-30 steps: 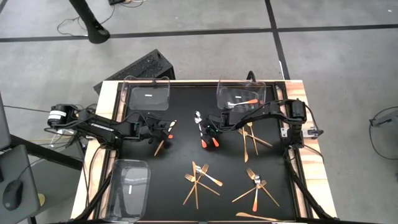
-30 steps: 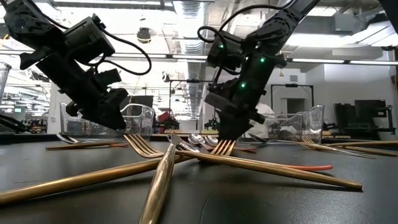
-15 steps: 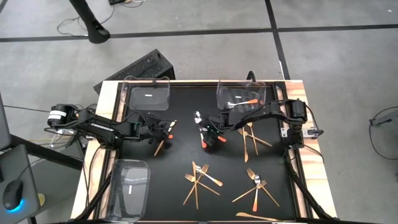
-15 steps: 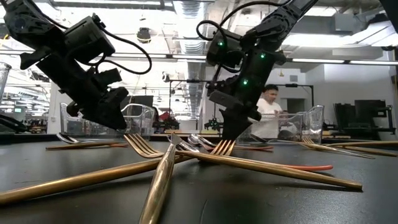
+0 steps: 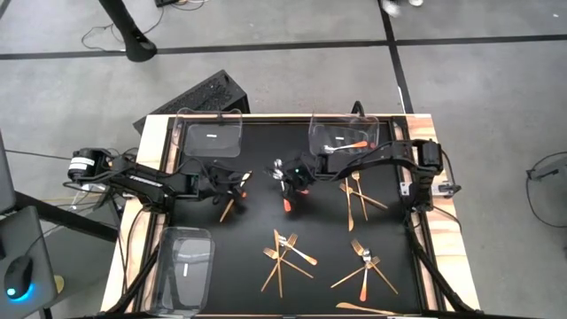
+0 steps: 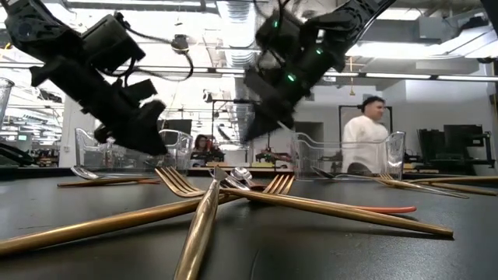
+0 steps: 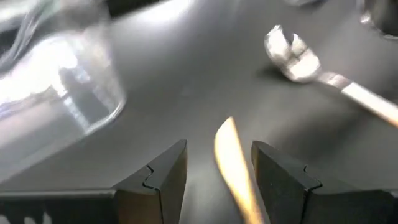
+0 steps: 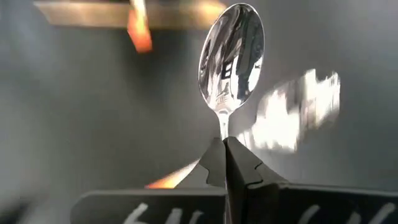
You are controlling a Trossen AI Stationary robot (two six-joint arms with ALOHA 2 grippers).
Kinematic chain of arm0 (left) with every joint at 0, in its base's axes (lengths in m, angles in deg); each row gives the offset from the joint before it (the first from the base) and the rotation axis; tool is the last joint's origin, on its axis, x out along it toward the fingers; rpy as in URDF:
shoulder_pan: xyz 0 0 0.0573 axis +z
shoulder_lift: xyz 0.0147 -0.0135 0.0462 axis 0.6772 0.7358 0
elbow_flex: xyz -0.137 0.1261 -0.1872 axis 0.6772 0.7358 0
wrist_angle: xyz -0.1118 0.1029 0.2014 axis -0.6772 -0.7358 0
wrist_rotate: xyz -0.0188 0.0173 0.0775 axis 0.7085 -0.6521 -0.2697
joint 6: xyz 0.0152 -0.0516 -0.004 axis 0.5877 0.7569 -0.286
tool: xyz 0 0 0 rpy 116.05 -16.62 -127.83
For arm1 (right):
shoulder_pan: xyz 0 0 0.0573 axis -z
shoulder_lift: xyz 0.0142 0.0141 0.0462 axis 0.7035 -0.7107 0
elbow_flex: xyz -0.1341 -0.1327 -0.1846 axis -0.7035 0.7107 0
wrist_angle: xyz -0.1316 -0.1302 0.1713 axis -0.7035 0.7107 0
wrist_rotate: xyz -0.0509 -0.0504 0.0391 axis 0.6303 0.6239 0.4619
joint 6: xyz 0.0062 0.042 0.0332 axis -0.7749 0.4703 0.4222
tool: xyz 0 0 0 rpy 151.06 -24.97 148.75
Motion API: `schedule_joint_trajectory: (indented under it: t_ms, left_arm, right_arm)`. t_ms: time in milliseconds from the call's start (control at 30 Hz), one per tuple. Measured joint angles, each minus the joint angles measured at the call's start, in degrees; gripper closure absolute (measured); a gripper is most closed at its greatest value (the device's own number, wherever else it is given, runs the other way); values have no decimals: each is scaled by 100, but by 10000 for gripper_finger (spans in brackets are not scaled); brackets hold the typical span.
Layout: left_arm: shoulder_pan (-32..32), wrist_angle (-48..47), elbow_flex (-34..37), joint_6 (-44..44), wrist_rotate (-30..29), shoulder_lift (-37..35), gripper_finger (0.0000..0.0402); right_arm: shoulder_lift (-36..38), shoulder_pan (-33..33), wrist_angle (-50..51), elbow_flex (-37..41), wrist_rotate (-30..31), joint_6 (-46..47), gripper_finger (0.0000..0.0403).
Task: Sort silverware by color (type)
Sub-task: Put the silver and orange spoon into the top left transparent bin
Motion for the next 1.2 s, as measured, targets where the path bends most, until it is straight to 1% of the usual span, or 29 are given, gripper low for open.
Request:
schedule_joint_trajectory:
  t_ms: [100,233,333,433,500,533,633,733,967,1067,1200]
  left_arm:
    - [0,690,0,-531,175,0,239]
    - [-25,1435,-2,-942,312,0,238]
    - [-35,1781,-2,-1119,327,0,230]
    - [-35,1988,-2,-1258,460,0,207]
    - [-35,2123,-2,-1332,479,0,186]
    - [-35,2188,-2,-1334,533,0,175]
    - [-35,2470,-2,-1428,599,2,144]
    - [-19,2910,-2,-1536,601,2,125]
    - [263,3612,-4,-1678,596,2,121]
    - [406,3579,-129,-1680,727,2,120]
    - [490,3387,-420,-1798,1084,2,120]
  right_arm:
    - [59,-1,-638,14,-217,-195,397]
    - [81,-92,-1753,234,-144,-420,397]
    - [80,-236,-2174,450,435,-652,397]
    - [80,-404,-2558,680,1375,-1055,397]
    - [80,-489,-2543,733,1933,-1266,397]
    - [80,-514,-2537,733,2108,-1364,397]
    - [82,-535,-2565,727,2481,-1581,397]
    - [64,-563,-2554,727,2713,-1753,397]
    - [40,-667,-2570,727,3045,-2265,398]
    - [40,-727,-2568,727,3157,-2400,398]
    - [40,-753,-2572,725,3310,-2527,398]
